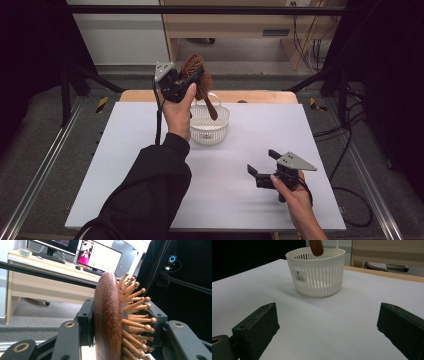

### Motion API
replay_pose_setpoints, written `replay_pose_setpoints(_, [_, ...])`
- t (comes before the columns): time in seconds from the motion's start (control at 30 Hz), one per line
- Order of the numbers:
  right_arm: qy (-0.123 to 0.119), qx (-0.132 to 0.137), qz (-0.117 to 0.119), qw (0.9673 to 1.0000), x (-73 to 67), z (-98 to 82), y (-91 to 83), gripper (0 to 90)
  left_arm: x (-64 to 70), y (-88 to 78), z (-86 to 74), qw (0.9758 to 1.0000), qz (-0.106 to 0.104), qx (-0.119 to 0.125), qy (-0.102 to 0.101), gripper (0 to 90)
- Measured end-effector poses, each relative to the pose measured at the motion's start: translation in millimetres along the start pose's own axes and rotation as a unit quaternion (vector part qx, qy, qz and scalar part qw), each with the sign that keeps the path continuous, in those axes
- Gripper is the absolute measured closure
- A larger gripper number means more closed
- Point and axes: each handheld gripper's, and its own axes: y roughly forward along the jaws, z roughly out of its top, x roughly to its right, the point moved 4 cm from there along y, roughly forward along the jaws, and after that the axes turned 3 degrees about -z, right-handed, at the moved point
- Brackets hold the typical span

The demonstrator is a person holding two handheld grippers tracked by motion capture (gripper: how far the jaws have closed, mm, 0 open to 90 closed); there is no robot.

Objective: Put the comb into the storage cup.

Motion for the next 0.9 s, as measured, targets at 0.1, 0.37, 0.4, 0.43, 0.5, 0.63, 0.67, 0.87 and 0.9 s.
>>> replay_pose_setpoints(0.1, [0.000,0.000,0.000,1.0000,0.3,0.0,-0.1,3.9,-0.6,0.4,-0.6,1.0000,0.001,-0.001,0.003,50.4])
replay_pose_setpoints(0.37, [0.001,0.000,0.000,1.0000,0.4,0.0,-0.1,3.9,-0.9,0.6,-1.5,1.0000,0.002,-0.002,0.006,50.4])
replay_pose_setpoints(0.4, [0.001,0.000,0.000,1.0000,0.4,0.0,0.0,3.9,-1.0,0.5,-1.6,1.0000,0.002,-0.002,0.006,50.3])
replay_pose_setpoints(0.43, [0.001,0.000,0.000,1.0000,0.4,0.0,-0.1,3.9,-1.3,0.5,-1.7,1.0000,0.003,-0.002,0.006,50.3])
replay_pose_setpoints(0.5, [0.002,0.000,0.000,1.0000,0.2,0.0,-0.1,3.8,-1.8,0.4,-2.0,1.0000,0.003,-0.002,0.007,50.3])
replay_pose_setpoints(0.63, [0.002,0.001,0.000,1.0000,0.3,0.0,0.1,3.9,-3.4,0.7,-3.6,1.0000,0.006,-0.003,0.007,50.3])
replay_pose_setpoints(0.67, [0.002,0.001,0.001,1.0000,0.4,0.0,0.1,3.8,-4.0,0.8,-4.0,0.9999,0.006,-0.004,0.007,50.3])
replay_pose_setpoints(0.87, [0.003,0.001,0.001,1.0000,0.5,0.1,-0.2,3.8,-4.9,2.6,-6.0,0.9999,0.009,-0.004,0.007,50.3])
replay_pose_setpoints(0.9, [0.003,0.001,0.001,1.0000,0.6,0.1,0.1,3.9,-4.8,2.9,-6.7,0.9999,0.009,-0.006,0.007,50.3])
